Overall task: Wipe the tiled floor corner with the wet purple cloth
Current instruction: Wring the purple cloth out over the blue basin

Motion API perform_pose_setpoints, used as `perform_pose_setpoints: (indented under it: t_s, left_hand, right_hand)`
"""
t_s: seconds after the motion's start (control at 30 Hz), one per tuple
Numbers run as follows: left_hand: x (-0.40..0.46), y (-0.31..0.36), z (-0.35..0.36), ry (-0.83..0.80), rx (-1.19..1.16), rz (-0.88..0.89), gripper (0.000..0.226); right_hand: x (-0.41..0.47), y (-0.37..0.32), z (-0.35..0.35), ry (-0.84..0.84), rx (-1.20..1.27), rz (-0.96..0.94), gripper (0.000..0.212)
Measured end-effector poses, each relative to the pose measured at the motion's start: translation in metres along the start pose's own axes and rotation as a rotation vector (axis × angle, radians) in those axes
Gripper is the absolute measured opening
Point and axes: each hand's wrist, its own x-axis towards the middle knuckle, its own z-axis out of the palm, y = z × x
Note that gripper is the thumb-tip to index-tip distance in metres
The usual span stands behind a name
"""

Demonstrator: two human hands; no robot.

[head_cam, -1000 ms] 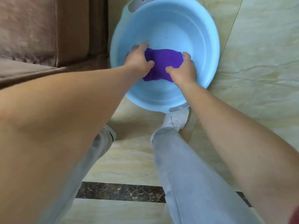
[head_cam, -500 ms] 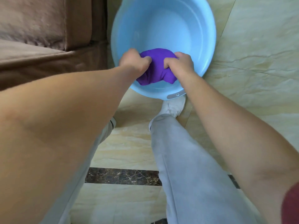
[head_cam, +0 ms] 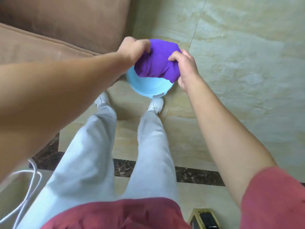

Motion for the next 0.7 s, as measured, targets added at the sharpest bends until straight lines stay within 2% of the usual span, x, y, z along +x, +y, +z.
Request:
perform_pose_setpoints:
  t_s: [0.2,0.4,0.47,0.57,0.7]
  left_hand:
    - [-0.143,0.057,-0.085,0.015,-0.337,0.099,0.016]
    - [-0.242,0.059,-0.156,0.032,-0.657,0.295,0.047]
    - [-0.271,0.042,-0.185,0.099,-0.776,0.402,0.051]
    - [-0.306,-0.002,-0.229,0.17,-0.9,0.517,0.036]
    - [-0.34,-0.089,-0.293,0.402,-1.107,0.531,0.029]
  right_hand:
    - [-0.113,-0.091,0.04,-0.209,0.157,-0.194,0.021]
    - [-0.206,-0.152,0.101,-0.395,-0.035,-0.339,0.029]
    - [-0.232,-0.165,0.131,-0.452,-0.107,-0.385,0.032]
    - [-0.274,-0.17,0.195,-0.576,-0.228,-0.434,0.045]
    - [-0.33,-0.139,0.302,-0.794,-0.415,-0.438,0.053]
